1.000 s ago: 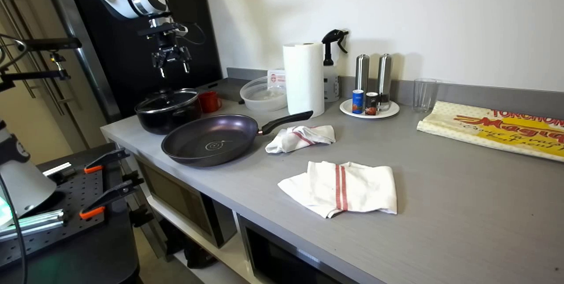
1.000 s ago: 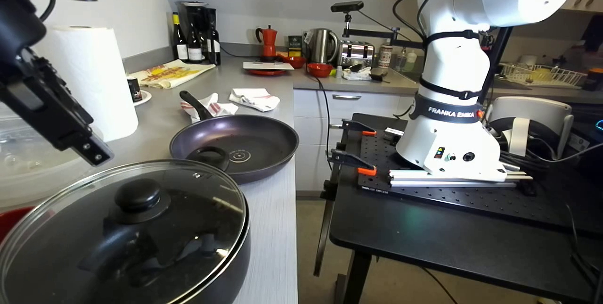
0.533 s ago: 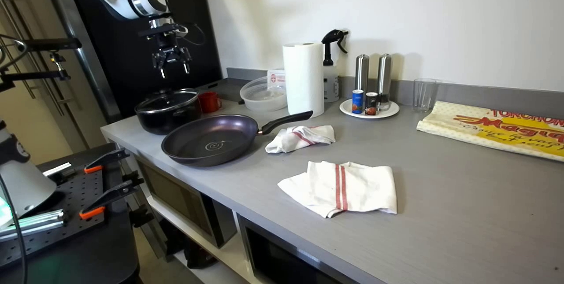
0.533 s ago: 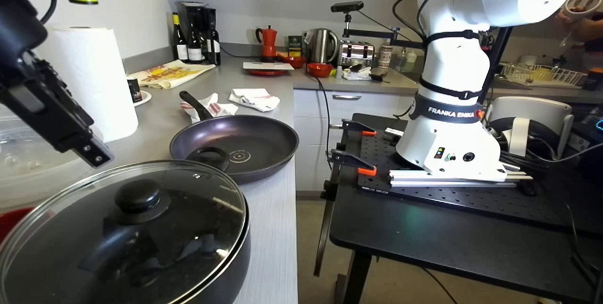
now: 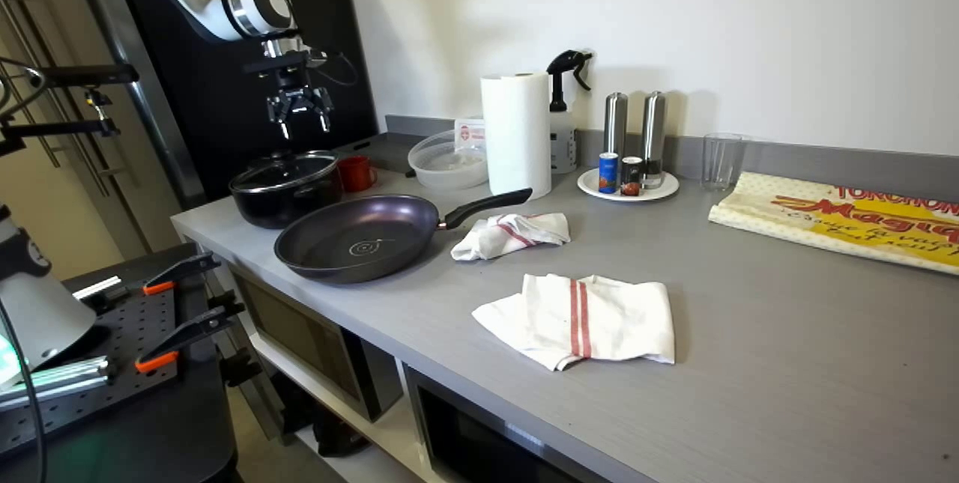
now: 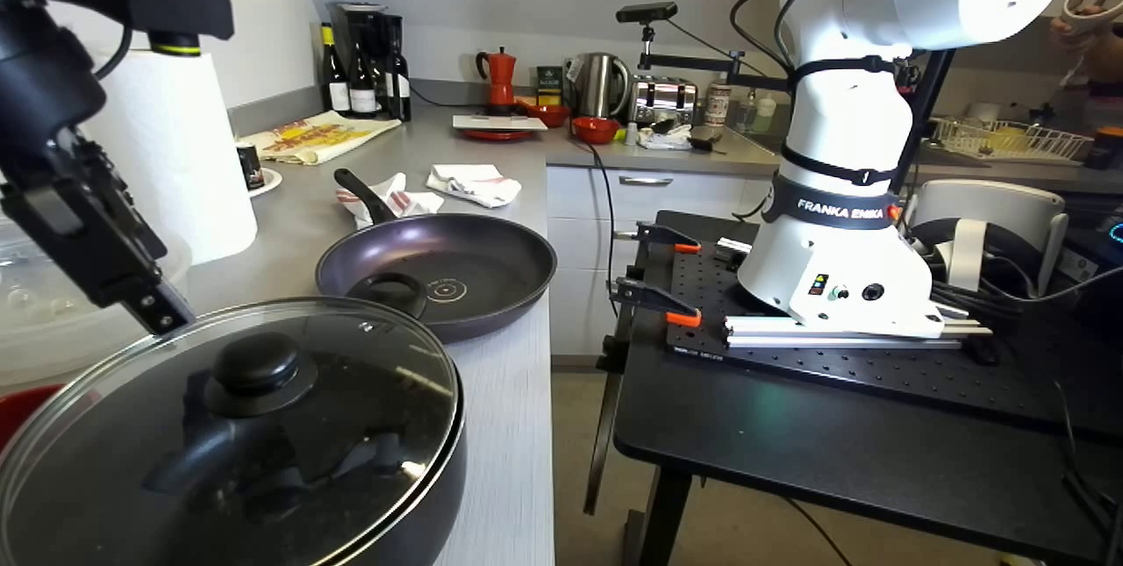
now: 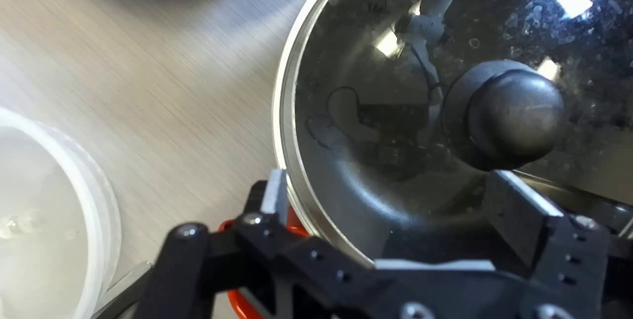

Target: Put the lid on the black pot

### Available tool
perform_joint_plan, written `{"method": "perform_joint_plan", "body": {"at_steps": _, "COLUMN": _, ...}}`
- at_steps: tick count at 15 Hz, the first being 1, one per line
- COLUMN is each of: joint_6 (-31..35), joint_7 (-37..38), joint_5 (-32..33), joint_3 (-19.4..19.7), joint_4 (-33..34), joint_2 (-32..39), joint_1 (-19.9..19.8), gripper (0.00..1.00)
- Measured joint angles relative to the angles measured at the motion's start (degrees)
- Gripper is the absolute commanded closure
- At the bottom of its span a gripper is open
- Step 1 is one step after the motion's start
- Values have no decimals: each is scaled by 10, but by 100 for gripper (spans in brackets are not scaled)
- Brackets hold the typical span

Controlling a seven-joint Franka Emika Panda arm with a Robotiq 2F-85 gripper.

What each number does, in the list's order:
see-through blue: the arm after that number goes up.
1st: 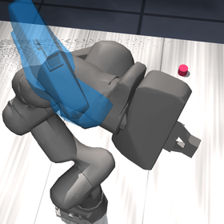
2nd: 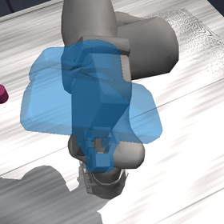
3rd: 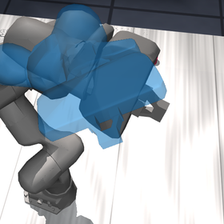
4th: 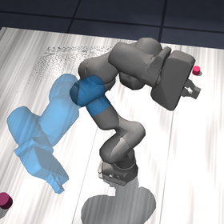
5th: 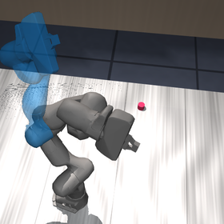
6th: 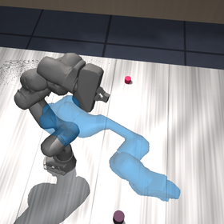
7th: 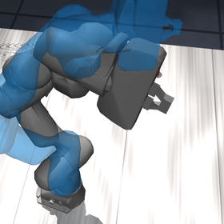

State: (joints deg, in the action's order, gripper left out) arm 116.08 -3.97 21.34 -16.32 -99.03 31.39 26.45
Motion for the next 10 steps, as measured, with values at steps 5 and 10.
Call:
{"method": "perform_joint_plan", "body": {"at_steps": 5, "joint_6": 77, "joint_7": 1, "joint_5": -21, "joint_3": 0, "joint_4": -47, "joint_2": -13, "joint_1": -14, "gripper": 0}}
{"method": "perform_joint_plan", "body": {"at_steps": 10, "joint_6": 124, "joint_7": 1, "joint_5": -43, "joint_3": -1, "joint_4": -84, "joint_2": -36, "joint_1": -28, "gripper": 0}}
